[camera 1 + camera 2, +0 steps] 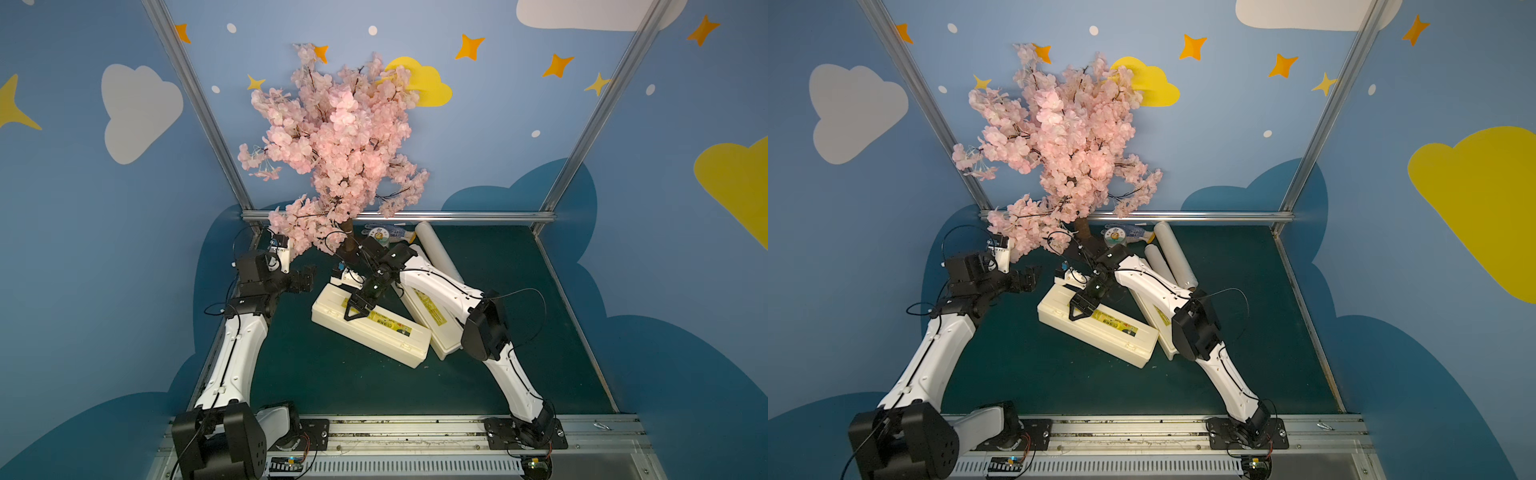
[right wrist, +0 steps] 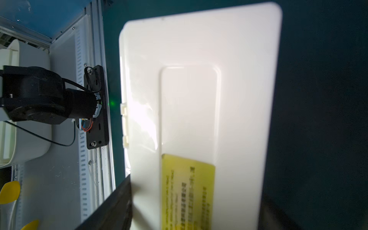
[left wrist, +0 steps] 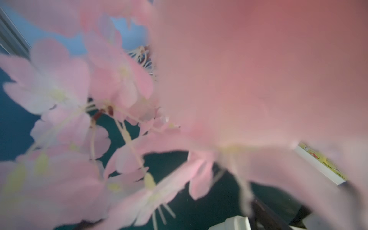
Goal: Put plastic wrap rolls into dispensers
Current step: Pick up the plastic wrap cutting box from the center of the board.
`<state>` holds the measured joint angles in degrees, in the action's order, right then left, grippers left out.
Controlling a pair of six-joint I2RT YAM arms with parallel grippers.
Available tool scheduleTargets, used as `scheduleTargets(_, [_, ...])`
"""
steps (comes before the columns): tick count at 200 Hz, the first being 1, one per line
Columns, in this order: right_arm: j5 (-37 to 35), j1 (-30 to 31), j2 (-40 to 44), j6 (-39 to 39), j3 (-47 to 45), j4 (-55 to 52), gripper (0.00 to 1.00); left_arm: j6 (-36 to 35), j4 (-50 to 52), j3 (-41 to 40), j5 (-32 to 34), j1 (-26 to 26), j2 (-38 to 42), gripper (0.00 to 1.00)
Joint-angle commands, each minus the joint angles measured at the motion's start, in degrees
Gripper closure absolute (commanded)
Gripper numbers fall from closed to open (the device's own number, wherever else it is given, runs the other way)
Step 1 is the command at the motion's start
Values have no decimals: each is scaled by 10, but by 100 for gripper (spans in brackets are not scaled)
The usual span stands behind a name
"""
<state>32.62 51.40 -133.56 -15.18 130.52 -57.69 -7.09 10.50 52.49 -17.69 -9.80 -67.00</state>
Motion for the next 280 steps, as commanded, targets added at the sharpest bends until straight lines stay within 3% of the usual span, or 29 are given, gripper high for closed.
scheduleTargets(1, [39, -12, 46, 18, 1, 13, 52, -23, 10, 18, -36, -1, 14, 0])
scheduleTargets(37, [62, -29, 70, 28, 0, 32, 53, -53, 24, 47, -86, -2, 27, 0])
scheduleTargets(86, [97, -62, 109, 59, -11, 81, 54, -167, 81, 97, -214, -26, 34, 1])
scheduleTargets(127, [115, -81, 148, 94, -35, 143, 55, -135, 41, 111, -328, -81, 41, 1])
scheduleTargets(171, [126, -106, 177, 113, -19, 167, 57, -118, 13, 107, -426, -83, 17, 6])
scheduleTargets(210, [133, -130, 193, 31, -12, 111, 56, -156, 10, 110, -449, -51, -13, 10])
scheduleTargets(237, [135, -147, 202, -54, 0, 43, 55, -216, 79, 155, -443, -14, -49, 11])
scheduleTargets(280, [163, -166, 229, -166, -15, -45, 55, -214, 73, 182, -455, 16, -88, 7])
